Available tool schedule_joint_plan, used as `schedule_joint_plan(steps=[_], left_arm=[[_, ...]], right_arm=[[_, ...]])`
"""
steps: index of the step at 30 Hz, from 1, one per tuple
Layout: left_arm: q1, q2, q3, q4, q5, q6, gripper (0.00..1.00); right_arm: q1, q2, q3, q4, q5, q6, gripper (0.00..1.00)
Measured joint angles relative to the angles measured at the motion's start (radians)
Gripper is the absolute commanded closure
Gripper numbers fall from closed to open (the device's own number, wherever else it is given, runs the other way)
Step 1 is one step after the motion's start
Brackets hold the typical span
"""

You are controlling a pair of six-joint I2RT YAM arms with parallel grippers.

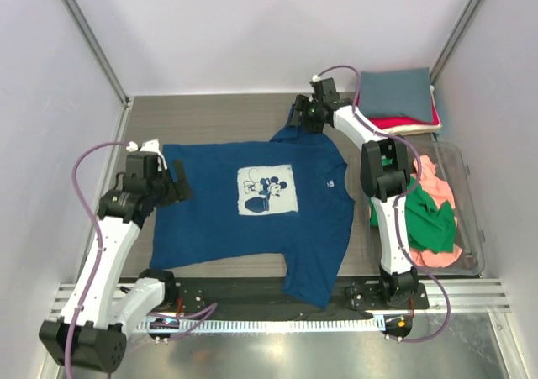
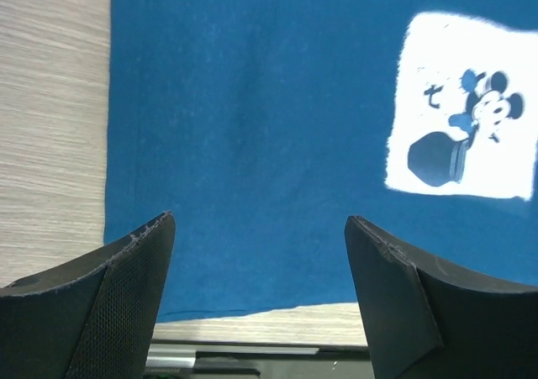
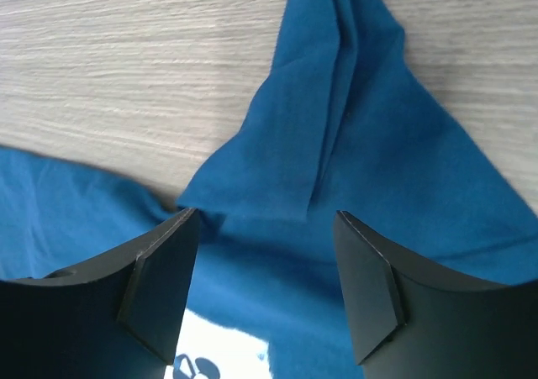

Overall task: Fold and stack the t-shirts
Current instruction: Flatten the tshirt out

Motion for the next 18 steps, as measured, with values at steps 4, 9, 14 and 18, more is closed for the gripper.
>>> schedule_joint_plan(steps=[4, 9, 14, 18], left_arm=[[-0.002, -0.125, -0.048, 0.014, -0.018, -0.013, 0.16], [-0.002, -0.209, -0.099, 0.034, -0.027, -0.014, 0.16], [-0.002, -0.204, -0.101, 0.044, -0.027, -0.014, 0.16], [-0.002, -0.199, -0.101, 0.046, -0.027, -0.014, 0.16]], right_arm=[[0.005, 0.045, 0.037, -0.001, 0.001, 0.005, 0.32], [0.014, 0.087, 0.072, 0.001, 0.006, 0.017, 0.35], [0.037, 0.127, 0.104, 0.003, 0.009, 0.026, 0.39], [0.048, 0.133, 0.122, 0.004, 0.012, 0.029, 0.64]])
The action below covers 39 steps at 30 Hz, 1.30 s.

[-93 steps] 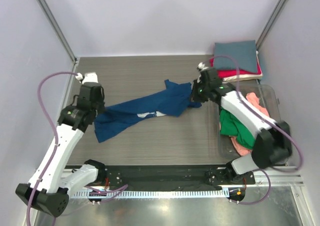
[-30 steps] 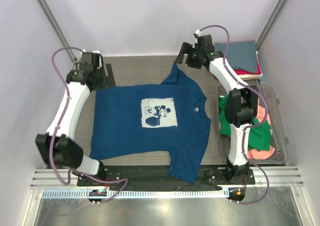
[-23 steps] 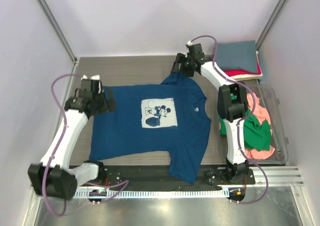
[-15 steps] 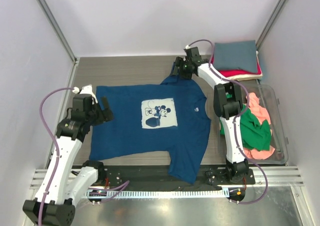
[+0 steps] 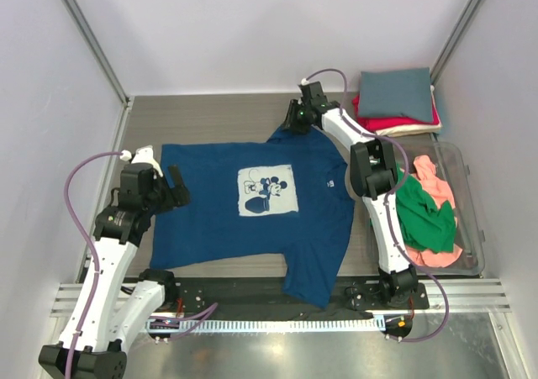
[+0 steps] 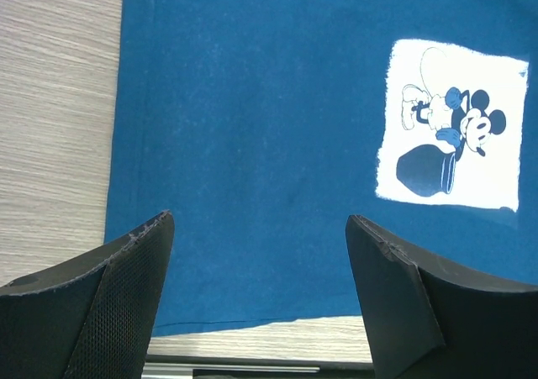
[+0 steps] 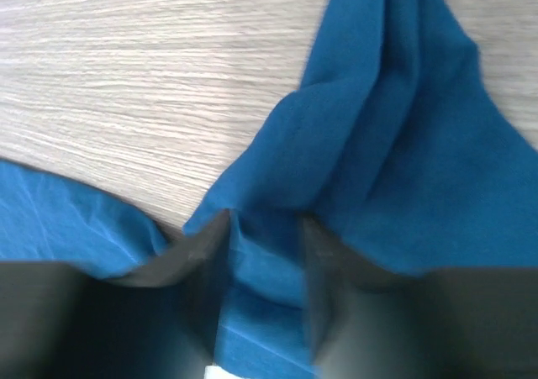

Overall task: Fold and stack the t-shirts
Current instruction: Flatten the tshirt out

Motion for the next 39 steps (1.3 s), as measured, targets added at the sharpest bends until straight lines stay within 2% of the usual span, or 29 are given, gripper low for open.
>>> schedule_joint_plan(steps=[2, 5, 8, 9, 10, 11, 12, 13, 16, 18, 20, 24, 29, 32, 34, 39], left_arm=[[0.000, -0.001, 0.000, 0.001, 0.000, 0.000, 0.16], [0.000, -0.003, 0.000, 0.002, 0.000, 0.000, 0.16], [0.000, -0.006, 0.000, 0.002, 0.000, 0.000, 0.16], [0.000, -0.006, 0.000, 0.002, 0.000, 0.000, 0.16], [0.000, -0.006, 0.000, 0.002, 0.000, 0.000, 0.16], [0.000, -0.006, 0.000, 0.002, 0.000, 0.000, 0.16], [0.000, -0.006, 0.000, 0.002, 0.000, 0.000, 0.16], [0.000, -0.005, 0.000, 0.002, -0.001, 0.000, 0.16], [0.000, 0.000, 0.000, 0.002, -0.004, 0.000, 0.16], [0.000, 0.006, 0.000, 0.002, -0.008, 0.000, 0.16], [0.000, 0.014, 0.000, 0.003, -0.013, 0.000, 0.16], [0.000, 0.044, 0.000, 0.016, -0.033, -0.026, 0.14], [0.000, 0.164, 0.000, 0.077, -0.044, -0.089, 0.14], [0.000, 0.261, 0.004, 0.124, -0.042, -0.126, 0.14], [0.000, 0.332, 0.018, 0.144, -0.042, -0.142, 0.14], [0.001, 0.492, 0.093, 0.203, -0.036, -0.183, 0.17]], right_arm=[[0.003, 0.006, 0.017, 0.000, 0.000, 0.005, 0.85], [0.006, 0.024, 0.059, 0.000, -0.005, 0.024, 0.96], [0.013, 0.064, 0.138, 0.005, -0.013, 0.051, 0.96], [0.013, 0.080, 0.166, 0.019, -0.021, 0.064, 0.89], [0.014, 0.091, 0.181, 0.048, -0.038, 0.084, 0.68], [0.015, 0.099, 0.185, 0.092, -0.062, 0.114, 0.22], [0.016, 0.109, 0.185, 0.151, -0.095, 0.149, 0.08], [0.017, 0.131, 0.199, 0.219, -0.137, 0.175, 0.01], [0.018, 0.239, 0.336, 0.324, -0.227, 0.204, 0.00], [0.013, 0.246, 0.325, 0.336, -0.263, 0.206, 0.00], [0.006, 0.177, 0.183, 0.388, -0.267, 0.199, 0.00], [-0.039, -0.087, -0.216, 0.414, -0.227, 0.147, 0.00], [-0.100, -0.398, -0.465, 0.430, -0.117, 0.063, 0.00], [-0.109, -0.526, -0.547, 0.446, -0.076, 0.032, 0.00], [-0.100, -0.555, -0.568, 0.447, -0.063, 0.018, 0.00], [-0.080, -0.465, -0.573, 0.405, -0.053, 0.007, 0.00]])
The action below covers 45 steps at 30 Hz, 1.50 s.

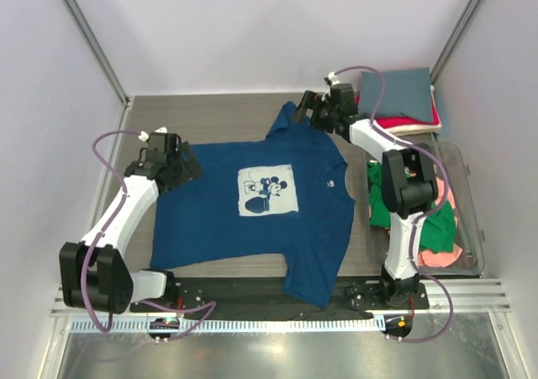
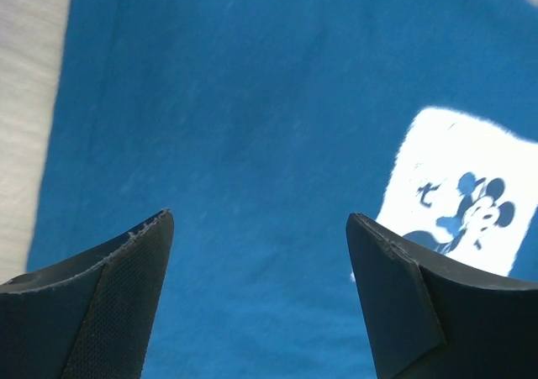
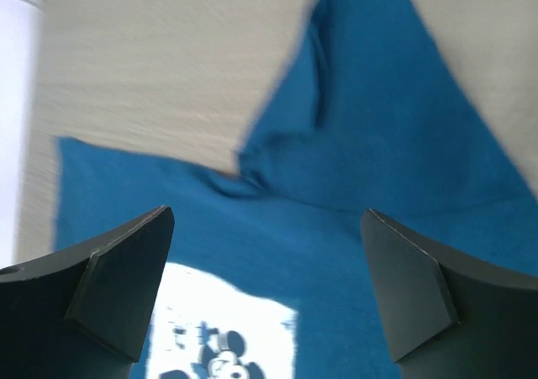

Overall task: Fold and stack the t-shirts
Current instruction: Flatten the tshirt out

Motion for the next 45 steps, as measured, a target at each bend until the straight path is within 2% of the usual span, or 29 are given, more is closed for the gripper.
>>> schedule_joint_plan(steps=[4, 8, 17, 25, 29, 34, 37, 40, 43, 45], left_arm=[[0.000, 0.041, 0.045, 0.017, 0.023, -0.004, 0.18], [0.000, -0.004, 0.051, -0.004, 0.045, 0.014, 0.18], [0.001, -0.316, -0.005, -0.134, 0.063, 0.093, 0.13], [0.000, -0.488, -0.088, -0.158, 0.069, 0.153, 0.12], [0.000, -0.475, -0.099, -0.165, 0.070, 0.164, 0.12], [0.000, -0.445, -0.101, -0.165, 0.069, 0.169, 0.12], [0.000, -0.447, -0.101, -0.163, 0.069, 0.170, 0.12], [0.000, -0.443, -0.101, -0.160, 0.063, 0.166, 0.12], [0.000, -0.417, -0.101, -0.153, 0.050, 0.150, 0.11], [0.000, -0.378, -0.101, -0.135, 0.043, 0.127, 0.11]], right_arm=[[0.017, 0.151, 0.059, -0.056, -0.002, 0.003, 0.00], [0.034, 0.282, 0.196, -0.086, -0.004, 0.012, 0.00], [0.095, 0.532, 0.610, -0.110, 0.010, 0.050, 0.00], [0.147, 0.669, 0.786, -0.095, 0.004, 0.122, 0.00], [0.183, 0.681, 0.741, 0.115, -0.055, 0.239, 0.01], [0.216, 0.741, 0.768, 0.499, -0.094, 0.464, 0.00], [0.216, 0.750, 0.779, 0.624, -0.117, 0.541, 0.00], [0.190, 0.639, 0.635, 0.579, -0.110, 0.499, 0.00], [0.149, 0.456, 0.438, 0.407, -0.060, 0.356, 0.00], [0.123, 0.352, 0.371, 0.268, -0.014, 0.253, 0.00]])
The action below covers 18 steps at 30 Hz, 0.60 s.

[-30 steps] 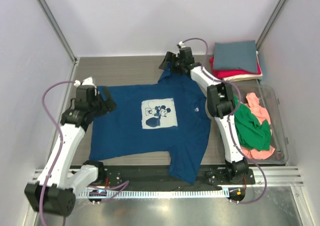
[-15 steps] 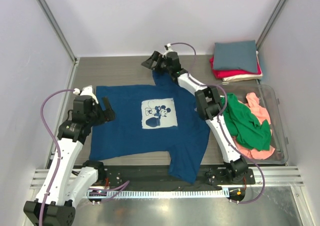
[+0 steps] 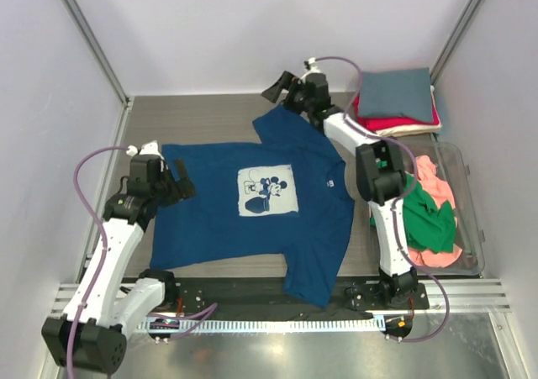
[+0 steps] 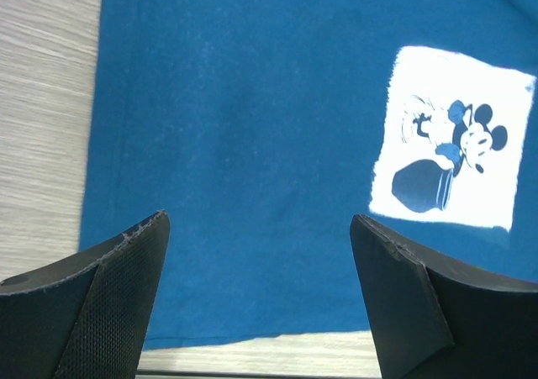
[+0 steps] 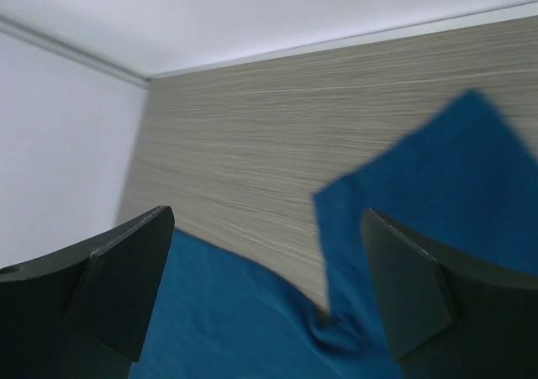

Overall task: Fold and stack the t-shirts
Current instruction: Flatten the tshirt out

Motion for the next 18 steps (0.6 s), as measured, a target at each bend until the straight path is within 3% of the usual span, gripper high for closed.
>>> schedule_joint_plan(steps=[8, 13, 18], left_arm=[[0.039, 0.323, 0.060, 0.074, 0.005, -0.059, 0.11], [0.126, 0.485, 0.113, 0.121, 0.029, -0.103, 0.14], [0.181, 0.661, 0.188, 0.156, 0.065, -0.132, 0.15]], right_arm=[[-0.050, -0.269, -0.168, -0.405, 0.178, -0.249, 0.00], [-0.039, -0.268, -0.223, -0.594, 0.212, -0.325, 0.00], [-0.036, -0.213, -0.228, -0.678, 0.214, -0.366, 0.00]])
